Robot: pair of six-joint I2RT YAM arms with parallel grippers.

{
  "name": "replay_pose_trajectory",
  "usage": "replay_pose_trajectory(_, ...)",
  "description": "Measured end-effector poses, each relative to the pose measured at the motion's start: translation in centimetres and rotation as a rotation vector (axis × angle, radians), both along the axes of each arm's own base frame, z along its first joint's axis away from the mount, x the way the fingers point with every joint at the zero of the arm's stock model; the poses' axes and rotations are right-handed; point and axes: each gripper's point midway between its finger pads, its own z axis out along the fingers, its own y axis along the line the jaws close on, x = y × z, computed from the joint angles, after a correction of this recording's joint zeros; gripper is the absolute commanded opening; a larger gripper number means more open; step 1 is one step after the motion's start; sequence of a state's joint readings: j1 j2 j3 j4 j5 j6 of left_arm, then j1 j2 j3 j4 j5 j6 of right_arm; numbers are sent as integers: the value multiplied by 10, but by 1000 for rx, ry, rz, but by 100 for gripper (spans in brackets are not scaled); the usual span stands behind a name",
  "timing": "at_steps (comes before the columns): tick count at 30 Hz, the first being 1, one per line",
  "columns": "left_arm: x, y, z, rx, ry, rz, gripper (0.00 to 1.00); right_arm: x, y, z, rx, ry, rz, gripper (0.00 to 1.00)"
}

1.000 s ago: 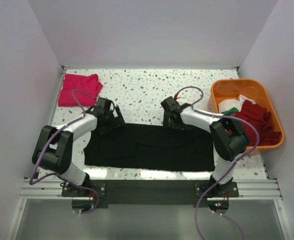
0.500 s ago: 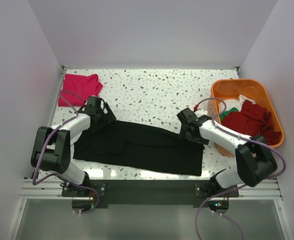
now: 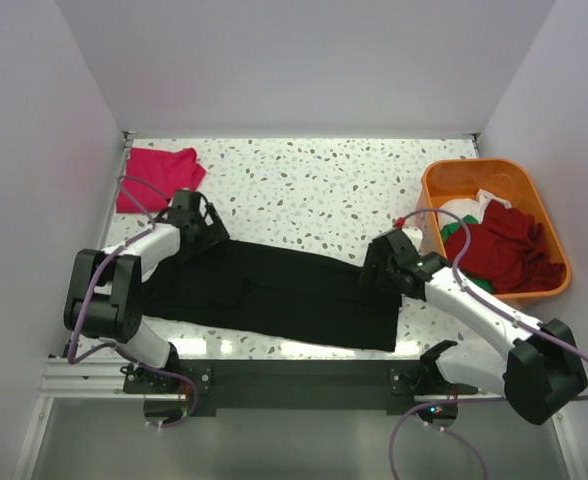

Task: Fold and stack the t-shirts
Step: Fold the tshirt

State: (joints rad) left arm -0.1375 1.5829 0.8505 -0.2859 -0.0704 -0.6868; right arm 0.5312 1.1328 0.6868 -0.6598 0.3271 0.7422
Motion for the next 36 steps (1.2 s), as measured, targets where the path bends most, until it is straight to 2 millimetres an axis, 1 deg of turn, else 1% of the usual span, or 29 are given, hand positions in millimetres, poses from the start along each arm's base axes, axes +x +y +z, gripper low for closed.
replay_pose_trajectory(4,11,-4,0,4,-1,-19,100,17,33,-11,92,13,105,99)
replay_pose_trajectory(6,20,-10,0,17,-4,-37,100,21,47,-20,123,31,148,99)
replay_pose_trajectory(9,40,-30,0,37,-13,-80,100,18,60,-31,140,65,190,99)
replay_pose_trajectory(11,60,-50,1,39,-27,-118,100,13,65,-35,144,81,215,99)
replay_pose_trajectory(14,100,-84,4,19,-69,-170,100,1,72,-40,154,96,250,99)
replay_pose_trajectory(17,151,-125,8,-33,-128,-226,100,-12,83,-39,188,83,293,99)
replay_pose_trajectory(19,188,-153,14,-86,-184,-267,100,-24,95,-37,230,74,337,99)
replay_pose_trajectory(21,223,-185,18,-164,-235,-326,100,-34,112,-35,292,71,382,99)
replay_pose_trajectory(22,240,-201,20,-203,-265,-354,100,-40,124,-34,327,73,417,99)
replay_pose_trajectory(24,262,-227,25,-284,-321,-403,100,-45,143,-31,376,69,471,99)
replay_pose_trajectory(25,267,-237,25,-321,-339,-419,100,-47,154,-30,399,68,500,99)
replay_pose_trajectory(27,272,-248,28,-371,-372,-433,100,-49,175,-28,442,71,556,99)
replay_pose_trajectory(29,273,-254,30,-406,-391,-429,100,-52,193,-26,479,82,600,99)
replay_pose_trajectory(31,276,-256,31,-427,-406,-415,100,-54,205,-25,503,88,631,99)
replay_pose_trajectory(33,278,-258,32,-438,-418,-399,100,-55,214,-24,517,93,652,99)
replay_pose_trajectory(36,283,-262,32,-441,-441,-384,100,-53,217,-23,515,92,659,99)
